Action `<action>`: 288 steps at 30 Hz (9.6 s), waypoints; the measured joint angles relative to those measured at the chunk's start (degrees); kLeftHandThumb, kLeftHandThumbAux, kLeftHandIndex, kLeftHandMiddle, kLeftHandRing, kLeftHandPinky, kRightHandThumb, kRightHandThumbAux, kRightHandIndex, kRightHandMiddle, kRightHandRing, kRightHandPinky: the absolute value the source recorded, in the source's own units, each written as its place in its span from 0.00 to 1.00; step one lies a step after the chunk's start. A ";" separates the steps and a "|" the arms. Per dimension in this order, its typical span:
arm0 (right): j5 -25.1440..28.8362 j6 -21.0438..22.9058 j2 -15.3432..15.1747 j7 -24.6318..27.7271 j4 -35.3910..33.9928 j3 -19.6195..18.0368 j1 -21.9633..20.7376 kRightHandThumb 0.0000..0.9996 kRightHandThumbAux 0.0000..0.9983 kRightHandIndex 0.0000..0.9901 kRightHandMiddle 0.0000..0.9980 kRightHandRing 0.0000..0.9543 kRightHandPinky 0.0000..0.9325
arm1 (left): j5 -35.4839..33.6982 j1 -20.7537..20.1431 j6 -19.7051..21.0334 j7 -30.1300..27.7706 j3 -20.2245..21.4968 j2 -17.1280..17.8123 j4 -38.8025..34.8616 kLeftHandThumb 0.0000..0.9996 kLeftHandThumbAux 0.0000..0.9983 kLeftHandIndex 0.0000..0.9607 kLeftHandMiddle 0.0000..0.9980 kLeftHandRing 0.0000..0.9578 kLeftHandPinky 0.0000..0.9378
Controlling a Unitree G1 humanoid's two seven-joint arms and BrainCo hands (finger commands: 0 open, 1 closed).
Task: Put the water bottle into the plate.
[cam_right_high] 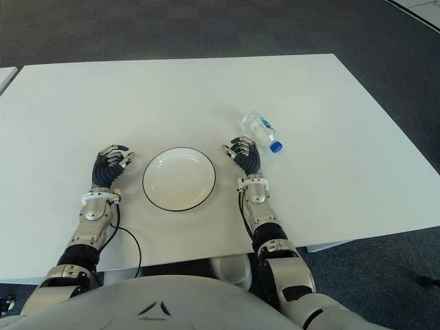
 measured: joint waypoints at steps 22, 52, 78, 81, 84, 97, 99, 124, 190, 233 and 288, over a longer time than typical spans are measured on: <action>-20.00 -2.28 -4.21 -22.83 -7.51 7.48 2.04 0.69 0.74 0.43 0.64 0.68 0.63 | -0.99 -0.06 0.06 -1.00 0.05 -0.01 0.55 0.71 0.72 0.45 0.74 0.76 0.77; -24.13 12.20 -9.72 -28.71 -8.94 7.73 -9.68 0.20 0.63 0.00 0.01 0.02 0.04 | -0.44 0.19 0.04 -0.78 -0.03 -0.16 -0.08 0.70 0.72 0.45 0.78 0.81 0.81; -24.02 42.30 -8.10 -17.87 12.25 12.01 -25.26 0.21 0.51 0.00 0.00 0.00 0.00 | -0.59 0.70 0.60 -0.79 0.04 -0.63 -0.81 0.70 0.72 0.45 0.78 0.80 0.80; -23.69 42.90 -7.93 -16.72 16.80 12.51 -27.07 0.22 0.50 0.00 0.00 0.00 0.00 | -0.57 0.66 0.61 -0.79 0.04 -0.68 -0.83 0.70 0.72 0.45 0.78 0.80 0.80; -23.19 43.60 -7.72 -16.15 19.68 12.65 -28.32 0.22 0.50 0.00 0.00 0.00 0.00 | -0.56 0.70 0.61 -0.79 0.04 -0.70 -0.92 0.70 0.72 0.45 0.78 0.80 0.80; -21.72 47.28 -5.96 -13.79 25.09 13.36 -30.58 0.27 0.54 0.00 0.00 0.00 0.00 | -0.54 0.71 0.69 -0.55 0.11 -0.87 -0.89 0.70 0.72 0.46 0.79 0.81 0.82; -21.74 47.56 -5.96 -12.95 25.48 13.67 -30.75 0.28 0.55 0.00 0.00 0.00 0.00 | -0.53 0.74 0.61 -0.55 0.12 -0.92 -0.90 0.70 0.72 0.46 0.79 0.81 0.81; -23.80 51.19 -7.30 -0.56 26.79 21.30 -33.61 0.20 0.72 0.51 0.19 0.12 0.11 | -0.81 1.19 1.09 -0.09 0.19 -1.21 -1.70 0.70 0.72 0.46 0.79 0.81 0.81; -9.25 25.56 -4.95 -24.33 24.70 4.50 -25.41 0.70 0.73 0.44 0.86 0.90 0.91 | -0.97 0.60 4.06 0.71 0.58 -1.36 -2.95 0.71 0.72 0.45 0.75 0.77 0.77; -25.83 -3.29 -5.39 -26.63 -10.45 19.68 -11.47 0.70 0.73 0.44 0.91 0.94 0.95 | -1.00 0.90 5.71 0.76 0.33 -1.49 -4.68 0.71 0.72 0.46 0.77 0.80 0.82; -31.87 32.45 -15.50 34.69 -43.54 28.18 -1.91 0.23 0.77 0.07 0.14 0.14 0.14 | -0.64 0.48 3.97 0.87 0.55 -1.31 -3.35 0.71 0.72 0.46 0.76 0.80 0.81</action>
